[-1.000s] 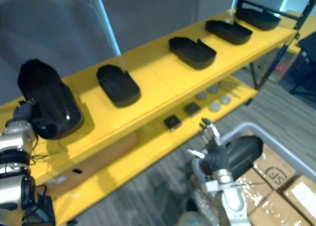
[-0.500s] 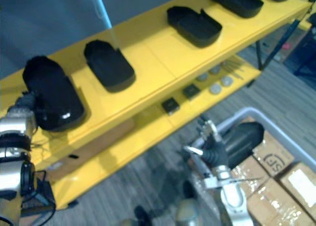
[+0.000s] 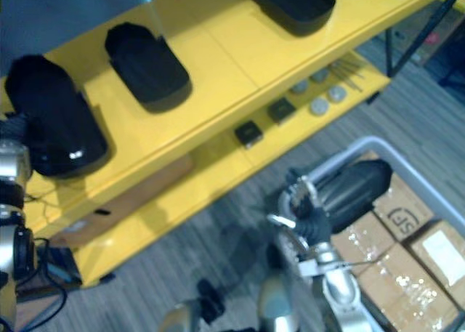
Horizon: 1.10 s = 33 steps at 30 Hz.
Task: Walk over and take plastic housings, then place them on the shelf
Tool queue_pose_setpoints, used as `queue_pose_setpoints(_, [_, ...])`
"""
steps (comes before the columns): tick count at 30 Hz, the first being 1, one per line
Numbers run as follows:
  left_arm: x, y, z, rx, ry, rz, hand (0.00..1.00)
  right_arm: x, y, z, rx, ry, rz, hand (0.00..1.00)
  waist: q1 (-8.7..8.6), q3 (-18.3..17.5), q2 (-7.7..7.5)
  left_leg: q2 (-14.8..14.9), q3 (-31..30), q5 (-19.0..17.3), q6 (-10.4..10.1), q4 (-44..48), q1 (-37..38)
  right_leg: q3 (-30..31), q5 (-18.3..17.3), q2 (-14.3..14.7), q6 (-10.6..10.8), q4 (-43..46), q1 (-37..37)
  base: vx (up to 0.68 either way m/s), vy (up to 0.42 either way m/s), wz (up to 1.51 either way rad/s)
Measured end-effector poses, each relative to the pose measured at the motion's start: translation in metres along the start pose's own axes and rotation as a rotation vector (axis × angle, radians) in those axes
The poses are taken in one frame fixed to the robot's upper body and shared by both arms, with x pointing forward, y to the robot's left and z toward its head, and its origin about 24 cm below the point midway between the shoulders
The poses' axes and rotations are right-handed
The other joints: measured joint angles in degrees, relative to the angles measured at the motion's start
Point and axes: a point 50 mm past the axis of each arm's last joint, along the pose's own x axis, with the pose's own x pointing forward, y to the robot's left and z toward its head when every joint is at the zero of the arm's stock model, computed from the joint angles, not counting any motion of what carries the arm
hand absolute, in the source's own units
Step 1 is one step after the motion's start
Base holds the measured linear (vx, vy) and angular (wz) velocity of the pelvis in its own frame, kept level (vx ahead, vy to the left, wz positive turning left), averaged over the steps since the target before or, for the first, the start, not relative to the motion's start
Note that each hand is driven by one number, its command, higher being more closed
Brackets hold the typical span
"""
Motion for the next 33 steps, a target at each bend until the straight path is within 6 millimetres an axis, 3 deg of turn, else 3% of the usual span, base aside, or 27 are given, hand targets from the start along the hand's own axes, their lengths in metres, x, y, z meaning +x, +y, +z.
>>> queue_pose_setpoints(6, [-0.001,0.009,0.019,-0.033,-0.05,0.038,1.0,0.012,0.028,0.015,0.05,-0.087,0.201,0.0,0.6,1.9,-0.72,0.1,-1.3,-0.3,0.3,2.2,-2.9,-0.4,0.1,-0.2,0.1,1.2,-1.9,-0.06,0.012,0.07])
queue_pose_setpoints(12, [-0.005,0.003,0.039,-0.025,-0.098,0.023,1.0,0.017,0.039,0.015,0.059,-0.087,0.229,0.0,1.64,2.6,-0.93,0.2,-3.1,-0.3,0.4,3.3,-5.0,-1.8,0.1,-0.4,0.2,1.7,-2.7,-0.02,0.007,0.14])
queue_pose_setpoints(13, [-0.005,0.003,0.04,-0.034,-0.1,0.025,0.0,0.021,0.039,0.017,0.049,-0.1,0.222,0.0,1.71,3.3,-0.96,0.1,-3.4,-0.4,0.5,3.6,-5.2,-2.0,0.1,-0.5,0.2,1.9,-2.7,-0.02,0.011,0.07])
queue_pose_setpoints(28, [-0.013,0.011,0.072,-0.084,-0.229,0.193,0.0,0.023,0.041,0.012,0.042,-0.081,0.232,0.0,1.56,4.7,-1.02,0.7,-3.6,-0.9,0.7,5.2,-6.6,-1.8,0.0,-0.3,0.1,2.9,-3.8,-0.01,0.005,0.01])
queue_pose_setpoints(33, [-0.022,0.02,0.093,-0.163,-0.34,0.319,0.0,0.013,0.04,0.006,0.052,-0.047,0.226,0.0,1.49,4.7,-1.02,1.0,-3.0,-1.1,0.8,5.3,-6.5,-1.3,0.0,-0.2,0.1,3.1,-4.1,-0.01,0.004,-0.04])
